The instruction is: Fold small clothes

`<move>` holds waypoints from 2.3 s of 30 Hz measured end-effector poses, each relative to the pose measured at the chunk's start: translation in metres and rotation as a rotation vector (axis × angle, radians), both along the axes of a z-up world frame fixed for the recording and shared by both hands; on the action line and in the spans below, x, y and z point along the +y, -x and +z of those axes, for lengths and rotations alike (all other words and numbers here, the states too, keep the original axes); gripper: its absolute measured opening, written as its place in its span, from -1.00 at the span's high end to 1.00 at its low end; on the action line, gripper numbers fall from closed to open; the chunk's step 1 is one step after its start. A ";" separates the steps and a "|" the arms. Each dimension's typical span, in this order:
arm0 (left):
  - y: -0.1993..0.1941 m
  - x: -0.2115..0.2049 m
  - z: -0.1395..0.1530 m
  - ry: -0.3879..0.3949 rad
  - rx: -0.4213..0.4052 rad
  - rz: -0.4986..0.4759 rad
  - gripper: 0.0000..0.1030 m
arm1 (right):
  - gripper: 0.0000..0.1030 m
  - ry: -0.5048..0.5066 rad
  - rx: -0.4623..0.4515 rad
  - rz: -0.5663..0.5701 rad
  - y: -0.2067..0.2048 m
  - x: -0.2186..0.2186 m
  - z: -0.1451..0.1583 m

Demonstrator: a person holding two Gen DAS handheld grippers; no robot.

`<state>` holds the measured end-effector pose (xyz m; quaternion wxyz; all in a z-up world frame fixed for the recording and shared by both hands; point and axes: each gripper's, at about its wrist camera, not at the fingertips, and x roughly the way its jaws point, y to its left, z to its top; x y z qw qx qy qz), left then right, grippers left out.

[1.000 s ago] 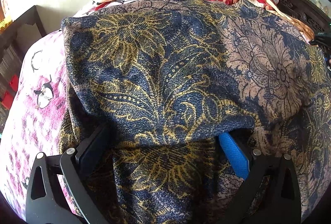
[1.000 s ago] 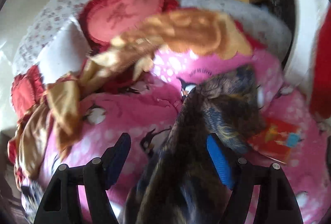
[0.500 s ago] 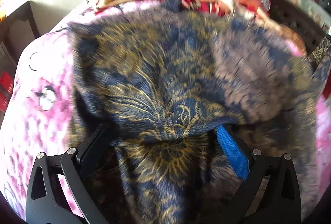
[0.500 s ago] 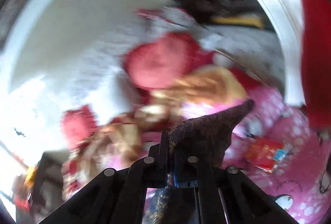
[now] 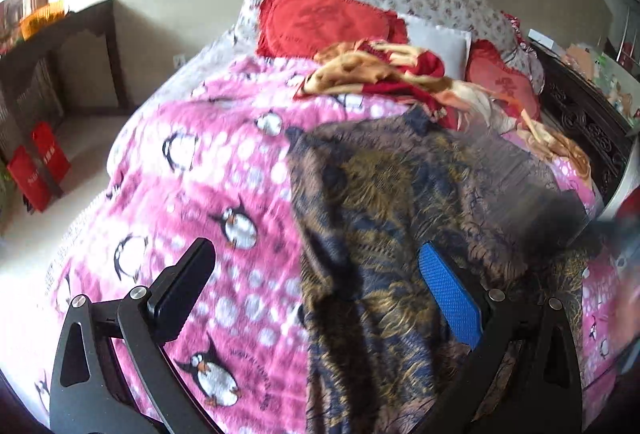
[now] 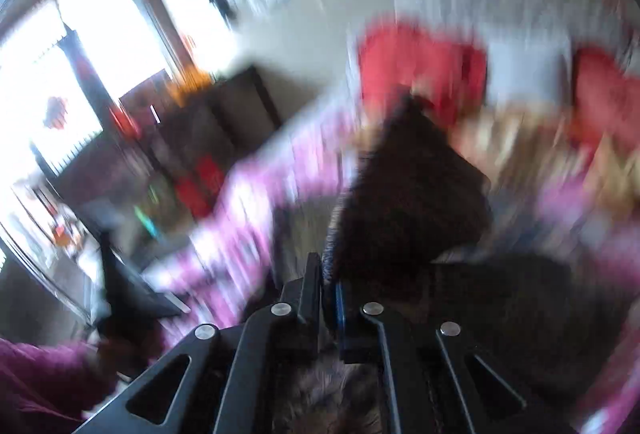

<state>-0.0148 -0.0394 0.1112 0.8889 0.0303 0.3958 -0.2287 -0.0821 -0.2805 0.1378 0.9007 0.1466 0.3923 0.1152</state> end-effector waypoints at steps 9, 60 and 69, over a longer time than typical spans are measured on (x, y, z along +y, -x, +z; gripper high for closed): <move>-0.011 -0.039 -0.012 -0.019 -0.008 -0.092 -0.99 | -0.16 -0.065 0.115 -0.129 0.036 -0.005 -0.060; -0.014 -0.053 -0.031 -0.104 -0.024 -0.068 0.87 | 0.37 -0.079 0.134 -0.628 0.120 -0.190 -0.051; -0.012 -0.064 -0.047 -0.136 0.057 -0.076 0.80 | 0.87 -0.055 0.180 -0.562 0.142 -0.147 -0.076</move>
